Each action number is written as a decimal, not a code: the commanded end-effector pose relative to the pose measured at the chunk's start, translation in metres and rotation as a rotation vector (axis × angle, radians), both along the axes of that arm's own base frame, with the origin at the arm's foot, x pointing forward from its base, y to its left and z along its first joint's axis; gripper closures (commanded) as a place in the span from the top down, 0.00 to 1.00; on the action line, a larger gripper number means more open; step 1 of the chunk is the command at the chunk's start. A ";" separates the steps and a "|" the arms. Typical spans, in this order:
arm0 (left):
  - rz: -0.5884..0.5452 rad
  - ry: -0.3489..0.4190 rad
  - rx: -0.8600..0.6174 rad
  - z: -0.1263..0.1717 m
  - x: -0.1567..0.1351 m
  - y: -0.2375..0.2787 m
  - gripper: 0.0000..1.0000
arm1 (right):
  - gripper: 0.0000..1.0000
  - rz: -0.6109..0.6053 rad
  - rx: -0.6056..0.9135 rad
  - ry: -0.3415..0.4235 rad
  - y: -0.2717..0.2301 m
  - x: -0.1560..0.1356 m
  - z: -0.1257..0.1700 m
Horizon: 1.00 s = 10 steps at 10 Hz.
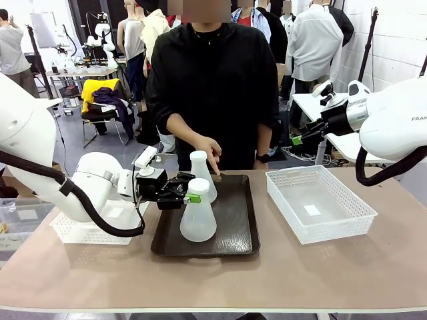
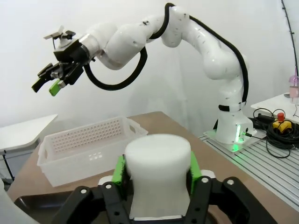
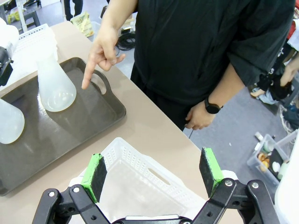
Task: Prepare the laboratory tools.
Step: Place the picked Big flask upright in the Handle tray as directed by the person.
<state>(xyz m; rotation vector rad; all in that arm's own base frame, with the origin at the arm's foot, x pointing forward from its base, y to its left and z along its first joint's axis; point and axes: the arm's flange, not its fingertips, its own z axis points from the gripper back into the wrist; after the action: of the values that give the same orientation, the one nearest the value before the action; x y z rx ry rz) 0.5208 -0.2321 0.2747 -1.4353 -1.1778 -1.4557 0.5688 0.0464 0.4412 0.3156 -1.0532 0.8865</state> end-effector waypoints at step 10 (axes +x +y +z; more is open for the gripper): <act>0.033 0.126 0.158 0.027 -0.008 0.010 1.00 | 1.00 0.008 -0.015 0.003 -0.002 0.002 0.001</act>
<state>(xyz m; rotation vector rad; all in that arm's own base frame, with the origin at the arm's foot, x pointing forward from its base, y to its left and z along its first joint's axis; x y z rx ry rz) 0.5158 -0.2240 0.2960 -1.3692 -1.0296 -1.3801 0.5688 0.0464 0.4412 0.3156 -1.0532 0.8865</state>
